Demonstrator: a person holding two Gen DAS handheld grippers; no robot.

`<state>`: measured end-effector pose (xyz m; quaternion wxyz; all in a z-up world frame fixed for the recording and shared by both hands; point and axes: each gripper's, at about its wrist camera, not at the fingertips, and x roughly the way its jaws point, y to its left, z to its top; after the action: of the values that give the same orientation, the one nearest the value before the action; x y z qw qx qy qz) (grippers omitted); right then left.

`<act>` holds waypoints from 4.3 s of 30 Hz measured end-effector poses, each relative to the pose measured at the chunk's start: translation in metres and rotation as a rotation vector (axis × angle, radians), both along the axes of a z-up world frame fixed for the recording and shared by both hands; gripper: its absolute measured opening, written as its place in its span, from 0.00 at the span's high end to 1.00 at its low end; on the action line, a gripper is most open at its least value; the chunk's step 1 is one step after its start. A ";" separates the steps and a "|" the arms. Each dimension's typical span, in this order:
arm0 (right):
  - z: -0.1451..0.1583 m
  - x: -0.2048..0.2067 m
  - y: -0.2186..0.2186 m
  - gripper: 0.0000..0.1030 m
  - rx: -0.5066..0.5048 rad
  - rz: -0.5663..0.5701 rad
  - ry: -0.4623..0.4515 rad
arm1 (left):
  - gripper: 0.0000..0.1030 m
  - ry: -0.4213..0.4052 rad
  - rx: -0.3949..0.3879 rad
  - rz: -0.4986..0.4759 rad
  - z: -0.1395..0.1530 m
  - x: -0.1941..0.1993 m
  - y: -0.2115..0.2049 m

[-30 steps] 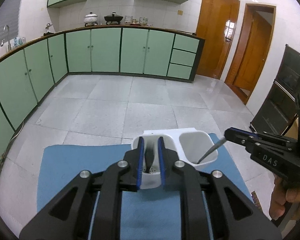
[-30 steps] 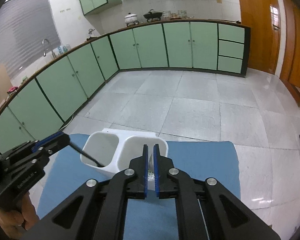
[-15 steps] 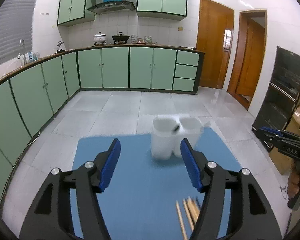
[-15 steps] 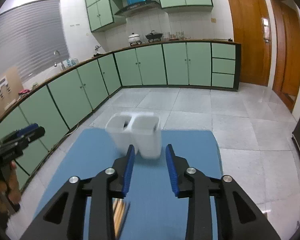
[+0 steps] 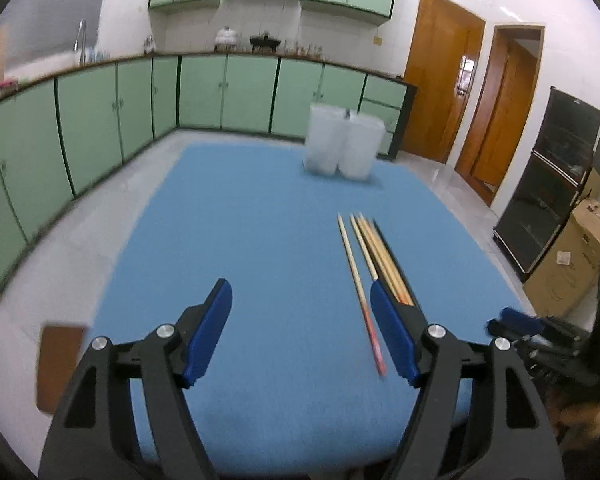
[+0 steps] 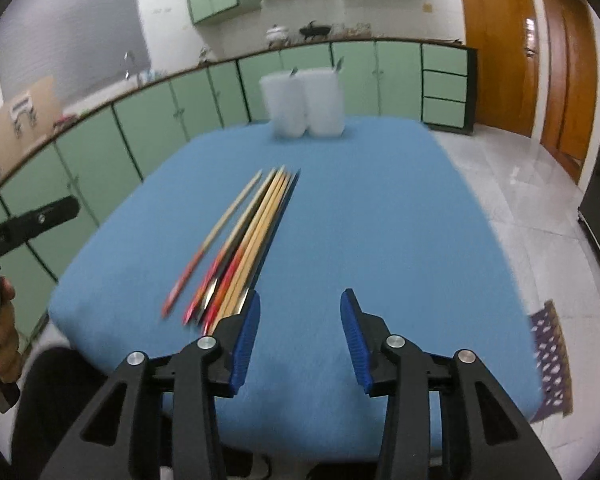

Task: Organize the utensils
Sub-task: 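Withdraw both open tools back toward the chopsticks on the table, then grasp a red-patterned chopstick with the left tool while the right grasps a black chopstick, then lift and carry both chopsticks toward the white utensil holder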

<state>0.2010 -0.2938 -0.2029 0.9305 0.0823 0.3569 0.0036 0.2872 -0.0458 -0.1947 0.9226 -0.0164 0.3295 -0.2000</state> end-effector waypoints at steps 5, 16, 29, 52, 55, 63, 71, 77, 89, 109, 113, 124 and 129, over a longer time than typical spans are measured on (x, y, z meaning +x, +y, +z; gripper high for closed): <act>-0.019 -0.006 0.031 0.60 -0.050 0.063 0.019 | 0.32 0.050 0.036 -0.020 -0.035 -0.016 -0.007; -0.035 0.008 0.038 0.60 -0.123 0.073 0.007 | 0.32 0.051 0.076 -0.068 -0.052 -0.021 -0.028; -0.036 0.014 0.024 0.55 -0.129 0.041 -0.014 | 0.32 0.077 0.148 -0.100 -0.075 -0.014 -0.062; -0.039 0.028 -0.006 0.93 -0.147 -0.094 -0.027 | 0.93 0.040 0.132 0.048 -0.078 0.009 -0.053; -0.039 0.026 -0.013 0.93 -0.145 -0.122 -0.020 | 0.93 0.034 0.135 0.108 -0.076 0.011 -0.044; -0.040 0.019 -0.002 0.91 -0.164 -0.044 -0.037 | 0.73 0.042 0.163 0.066 -0.076 0.007 -0.046; -0.040 0.024 -0.002 0.93 -0.169 -0.042 -0.040 | 0.93 0.052 0.123 0.017 -0.077 0.009 -0.047; -0.019 0.011 -0.003 0.93 -0.139 -0.048 -0.071 | 0.95 0.074 0.056 0.012 -0.058 -0.001 -0.043; 0.080 -0.007 -0.015 0.94 -0.102 -0.041 -0.180 | 0.95 0.000 -0.001 0.016 0.029 -0.019 -0.038; 0.158 0.054 -0.015 0.94 -0.157 0.081 -0.107 | 0.95 -0.009 0.035 -0.078 0.101 0.024 -0.043; 0.169 0.072 -0.024 0.94 -0.131 0.089 -0.072 | 0.95 -0.011 0.037 -0.098 0.113 0.036 -0.048; 0.216 0.119 -0.034 0.94 -0.133 0.117 -0.028 | 0.95 -0.051 0.067 -0.136 0.168 0.086 -0.068; 0.249 0.151 -0.040 0.94 -0.127 0.108 -0.044 | 0.95 -0.082 0.080 -0.155 0.197 0.114 -0.085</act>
<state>0.3519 -0.3337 0.0459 0.9399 0.0038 0.3398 0.0328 0.4016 -0.1312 0.0023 0.9169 0.0544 0.2995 -0.2579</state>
